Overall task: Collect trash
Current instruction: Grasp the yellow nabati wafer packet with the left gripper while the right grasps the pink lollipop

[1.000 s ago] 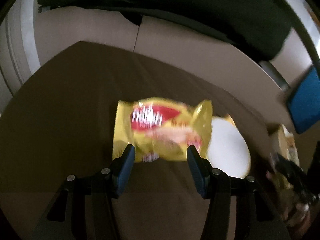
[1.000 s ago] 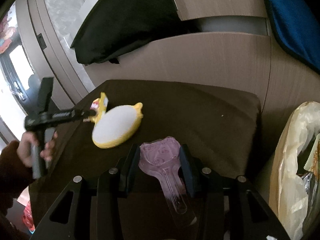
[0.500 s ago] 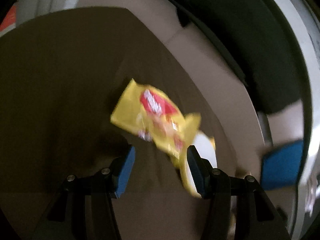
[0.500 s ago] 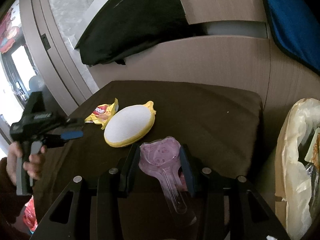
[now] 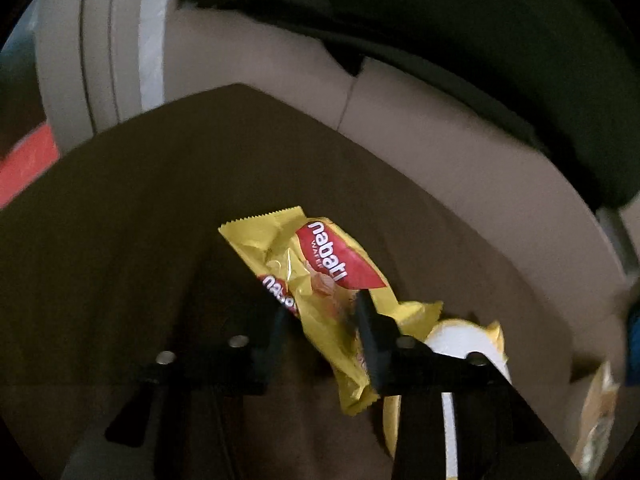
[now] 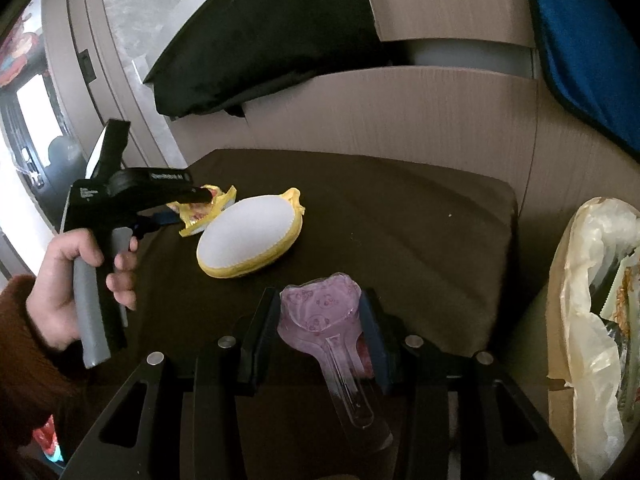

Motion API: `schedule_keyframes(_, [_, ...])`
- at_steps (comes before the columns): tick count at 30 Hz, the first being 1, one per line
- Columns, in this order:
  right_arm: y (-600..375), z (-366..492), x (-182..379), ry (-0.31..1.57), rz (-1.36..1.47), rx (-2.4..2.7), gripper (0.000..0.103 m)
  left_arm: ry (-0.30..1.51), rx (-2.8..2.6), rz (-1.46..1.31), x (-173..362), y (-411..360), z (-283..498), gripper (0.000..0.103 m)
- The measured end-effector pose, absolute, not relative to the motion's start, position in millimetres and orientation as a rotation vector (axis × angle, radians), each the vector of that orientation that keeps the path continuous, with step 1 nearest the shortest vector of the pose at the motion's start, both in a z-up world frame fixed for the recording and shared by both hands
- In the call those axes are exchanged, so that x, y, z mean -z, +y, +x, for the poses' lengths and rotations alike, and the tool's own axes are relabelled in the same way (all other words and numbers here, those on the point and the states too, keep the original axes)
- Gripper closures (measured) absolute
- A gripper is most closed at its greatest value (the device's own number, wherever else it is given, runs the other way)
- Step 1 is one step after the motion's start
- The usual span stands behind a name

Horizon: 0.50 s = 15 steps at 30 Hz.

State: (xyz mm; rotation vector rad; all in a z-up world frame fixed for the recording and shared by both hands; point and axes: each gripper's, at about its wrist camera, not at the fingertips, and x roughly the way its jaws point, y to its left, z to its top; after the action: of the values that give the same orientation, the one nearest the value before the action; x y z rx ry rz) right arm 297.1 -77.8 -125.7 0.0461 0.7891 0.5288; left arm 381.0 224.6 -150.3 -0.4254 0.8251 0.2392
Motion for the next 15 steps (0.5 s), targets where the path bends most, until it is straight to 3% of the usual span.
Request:
schedule_keyframes(9, [-71, 294, 127, 0.792, -0.005, -0.559, 0.059, 0.774, -0.153, -0.301, 132, 224, 359, 0.091])
schedule_keyframes(15, [-70, 287, 116, 0.772, -0.12, -0.586, 0.057, 0.723, -0.07, -0.237, 106, 227, 320, 0.091])
